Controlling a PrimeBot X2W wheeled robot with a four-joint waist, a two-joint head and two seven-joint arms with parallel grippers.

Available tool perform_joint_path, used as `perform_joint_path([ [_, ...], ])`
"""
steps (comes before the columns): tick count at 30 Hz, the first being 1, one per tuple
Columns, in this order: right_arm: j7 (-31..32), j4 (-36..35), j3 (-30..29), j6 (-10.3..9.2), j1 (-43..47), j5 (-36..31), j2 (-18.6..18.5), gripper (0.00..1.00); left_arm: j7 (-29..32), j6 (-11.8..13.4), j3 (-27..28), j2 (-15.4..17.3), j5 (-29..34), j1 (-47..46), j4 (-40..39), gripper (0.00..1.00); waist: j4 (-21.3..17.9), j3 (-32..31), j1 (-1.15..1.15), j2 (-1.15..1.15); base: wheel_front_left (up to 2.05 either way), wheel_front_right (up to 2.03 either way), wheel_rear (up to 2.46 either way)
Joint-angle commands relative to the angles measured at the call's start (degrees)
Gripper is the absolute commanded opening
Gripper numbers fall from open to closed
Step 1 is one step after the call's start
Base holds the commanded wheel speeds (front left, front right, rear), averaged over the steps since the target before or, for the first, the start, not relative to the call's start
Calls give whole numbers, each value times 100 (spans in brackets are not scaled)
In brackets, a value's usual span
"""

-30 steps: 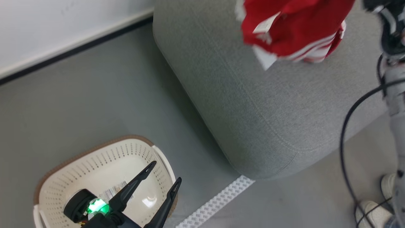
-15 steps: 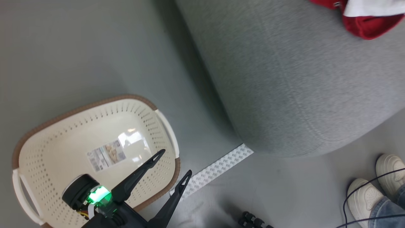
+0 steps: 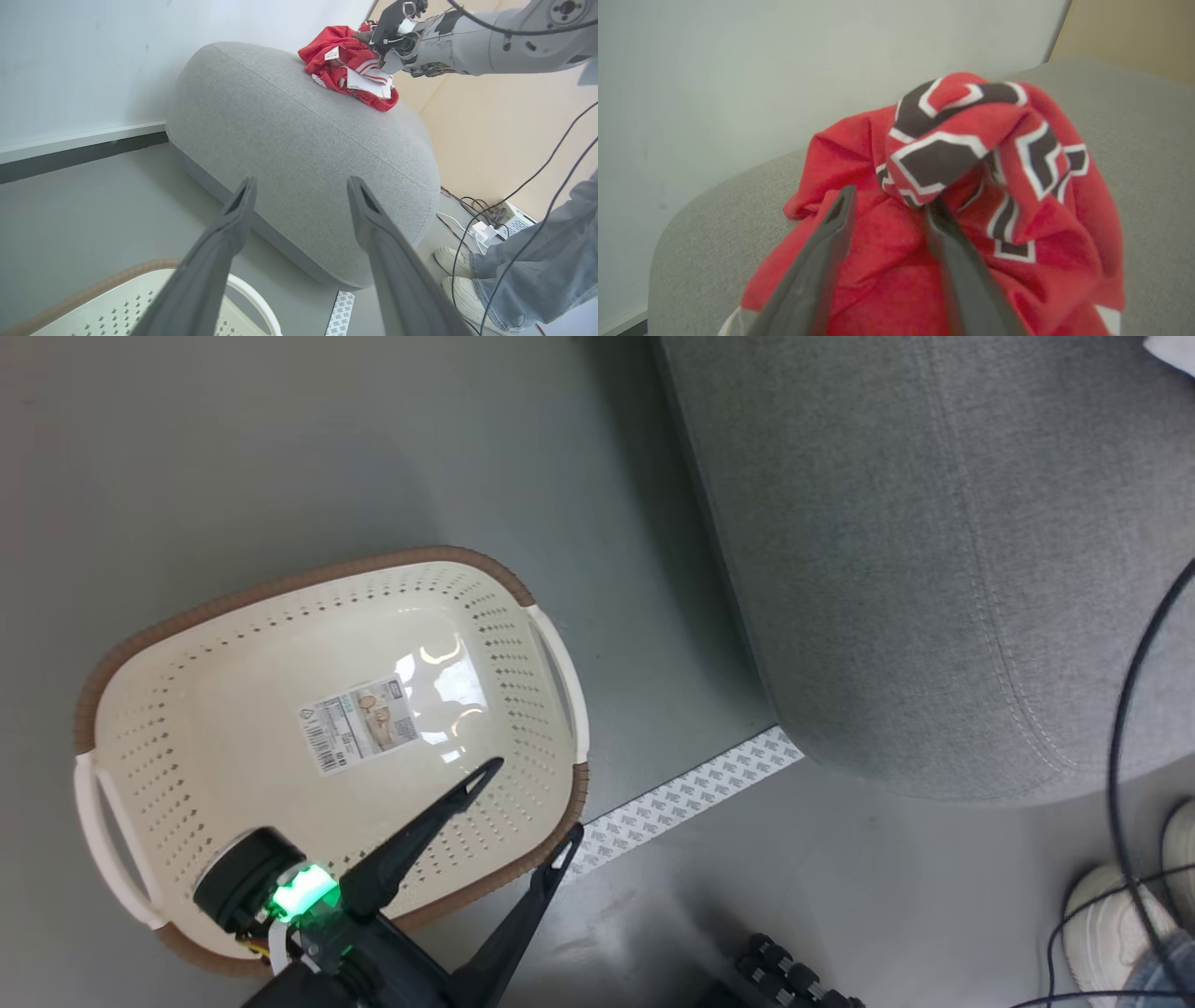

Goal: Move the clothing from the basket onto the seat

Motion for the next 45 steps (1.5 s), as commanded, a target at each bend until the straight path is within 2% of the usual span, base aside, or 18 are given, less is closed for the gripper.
perform_joint_path([
  [1, -44, 42, 28, 0, 84, -41, 19, 100, -55, 9, 0, -33, -3, -47, 46, 100, 72, -114, -1, -1, 0, 0, 0],
  [6, 30, 85, 246, 0, 180, -66, 41, 100, -166, 64, -30, -204, -90, -136, 334, 100, 222, -543, -1, -1, 0, 0, 0],
  [12, 261, -90, 761, 0, 539, -61, -38, 100, -246, 340, 25, -555, -181, -96, 872, 100, 475, -1252, -1, -1, 0, 0, 0],
  [20, -100, -915, 1642, 0, 1491, 111, -83, 100, -301, 769, 351, -1072, -699, 184, 1715, 100, 802, -2325, -1, -1, 0, 0, 0],
  [25, -307, -1350, 1793, 0, 2015, 216, -98, 100, -323, 865, 579, -1279, -1035, 347, 2271, 100, 1036, -2782, -1, -1, 0, 0, 0],
  [27, -386, -1588, 1878, 0, 2305, 119, -123, 100, -337, 829, 669, -1370, -1209, 348, 2532, 100, 1194, -3002, -1, -1, 0, 0, 0],
  [31, -459, -2136, 1836, 0, 2971, 46, -92, 100, -341, 827, 870, -1472, -1218, 358, 2888, 100, 1531, -3415, -1, -1, 0, 0, 0],
  [35, -453, -2834, 1735, 0, 3783, -298, 135, 100, -340, 891, 1248, -1531, -1050, 552, 2965, 100, 1817, -3890, -1, -1, 0, 0, 0],
  [45, -73, -3918, 990, 1, 5332, -575, 946, 100, -342, 1104, 1809, -1684, -876, 809, 3324, 100, 2467, -4746, -1, -1, 0, 0, 0],
])
